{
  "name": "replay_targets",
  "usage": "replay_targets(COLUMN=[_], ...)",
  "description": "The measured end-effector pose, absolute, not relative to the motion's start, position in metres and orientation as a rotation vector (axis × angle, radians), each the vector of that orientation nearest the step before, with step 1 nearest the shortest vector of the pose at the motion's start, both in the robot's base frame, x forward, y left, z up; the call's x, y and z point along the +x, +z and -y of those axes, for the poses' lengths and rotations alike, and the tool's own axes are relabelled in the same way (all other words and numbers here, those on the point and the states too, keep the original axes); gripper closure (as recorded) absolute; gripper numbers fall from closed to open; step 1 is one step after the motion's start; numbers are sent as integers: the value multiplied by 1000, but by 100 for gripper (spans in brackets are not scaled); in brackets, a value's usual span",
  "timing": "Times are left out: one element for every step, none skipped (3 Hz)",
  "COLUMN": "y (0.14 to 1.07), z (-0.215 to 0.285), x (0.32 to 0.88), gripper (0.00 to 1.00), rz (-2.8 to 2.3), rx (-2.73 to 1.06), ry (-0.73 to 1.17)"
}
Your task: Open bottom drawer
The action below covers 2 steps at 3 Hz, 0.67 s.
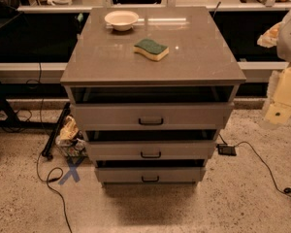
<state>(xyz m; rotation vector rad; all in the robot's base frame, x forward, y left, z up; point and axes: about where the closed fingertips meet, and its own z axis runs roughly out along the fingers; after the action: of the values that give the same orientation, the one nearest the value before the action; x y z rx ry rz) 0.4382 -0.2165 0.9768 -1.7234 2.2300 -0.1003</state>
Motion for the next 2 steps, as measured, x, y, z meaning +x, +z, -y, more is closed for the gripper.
replay_targets(y=[975,951], z=[218,228], x=[438,435], gripper=[0,0], rz=[-2222,-2232], rx=[-1722,-1729], ry=[-88,-26])
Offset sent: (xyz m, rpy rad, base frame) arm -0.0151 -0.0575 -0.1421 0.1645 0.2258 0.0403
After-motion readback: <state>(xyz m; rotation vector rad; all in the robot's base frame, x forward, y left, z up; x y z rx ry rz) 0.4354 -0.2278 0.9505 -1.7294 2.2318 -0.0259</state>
